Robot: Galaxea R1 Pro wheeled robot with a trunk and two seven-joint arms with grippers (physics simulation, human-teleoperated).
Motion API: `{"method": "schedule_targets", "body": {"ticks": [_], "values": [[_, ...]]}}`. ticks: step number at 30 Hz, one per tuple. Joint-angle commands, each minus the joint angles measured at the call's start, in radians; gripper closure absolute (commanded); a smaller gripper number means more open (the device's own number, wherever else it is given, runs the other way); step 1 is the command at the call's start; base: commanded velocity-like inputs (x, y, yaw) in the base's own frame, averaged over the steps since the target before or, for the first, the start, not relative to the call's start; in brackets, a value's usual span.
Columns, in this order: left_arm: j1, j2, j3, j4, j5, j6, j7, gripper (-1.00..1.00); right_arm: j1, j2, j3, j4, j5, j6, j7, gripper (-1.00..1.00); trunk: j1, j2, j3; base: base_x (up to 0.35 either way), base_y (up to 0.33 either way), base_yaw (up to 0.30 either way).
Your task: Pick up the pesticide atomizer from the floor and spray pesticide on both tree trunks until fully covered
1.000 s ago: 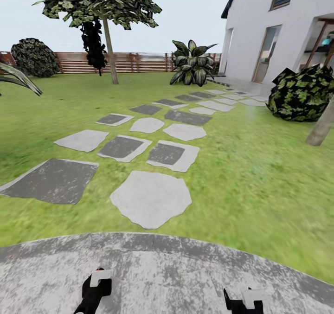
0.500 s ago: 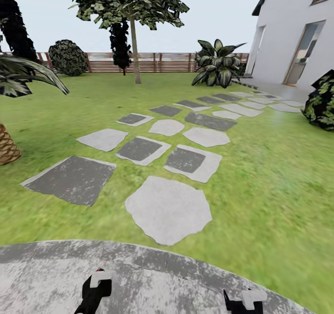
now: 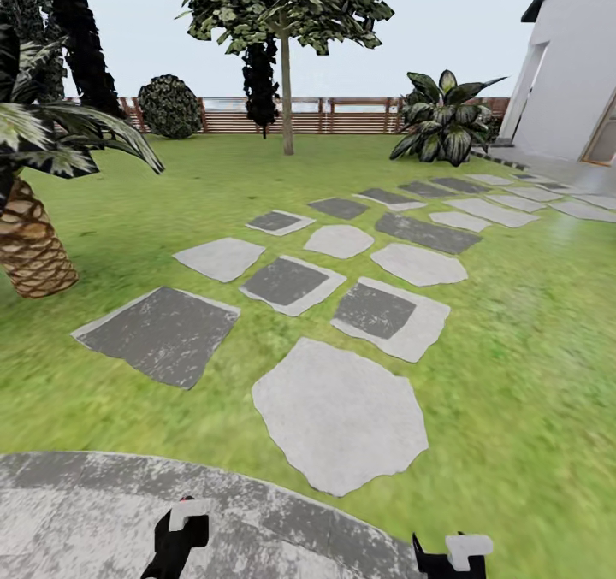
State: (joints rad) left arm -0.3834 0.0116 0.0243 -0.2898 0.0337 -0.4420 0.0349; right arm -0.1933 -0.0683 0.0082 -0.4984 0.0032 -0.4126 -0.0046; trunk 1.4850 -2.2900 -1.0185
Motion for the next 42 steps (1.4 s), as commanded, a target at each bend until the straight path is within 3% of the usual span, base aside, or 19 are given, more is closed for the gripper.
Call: {"method": "schedule_targets", "body": {"ticks": [1,26,42], "values": [[0.0,-0.001,0.0,0.0,0.0,0.0,0.0,1.0,0.0,0.0,0.0,0.0,0.0,0.0,0.0,-1.0,0.0,0.0,0.0,0.341,0.0,0.043],[0.0,-0.002,0.0,0.001,0.001,0.0,0.0,1.0,0.0,0.0,0.0,-0.001,0.001,0.0,0.002,-1.0,0.0,0.0,0.0,0.341,0.0,0.003],[0.0,-0.001,-0.001,0.076,-0.001,-0.007,-0.001,1.0,0.0,-0.001,0.006,0.035,0.002,0.001,0.004,-1.0,0.0,0.0,0.0,0.341,0.0,0.0]]}}
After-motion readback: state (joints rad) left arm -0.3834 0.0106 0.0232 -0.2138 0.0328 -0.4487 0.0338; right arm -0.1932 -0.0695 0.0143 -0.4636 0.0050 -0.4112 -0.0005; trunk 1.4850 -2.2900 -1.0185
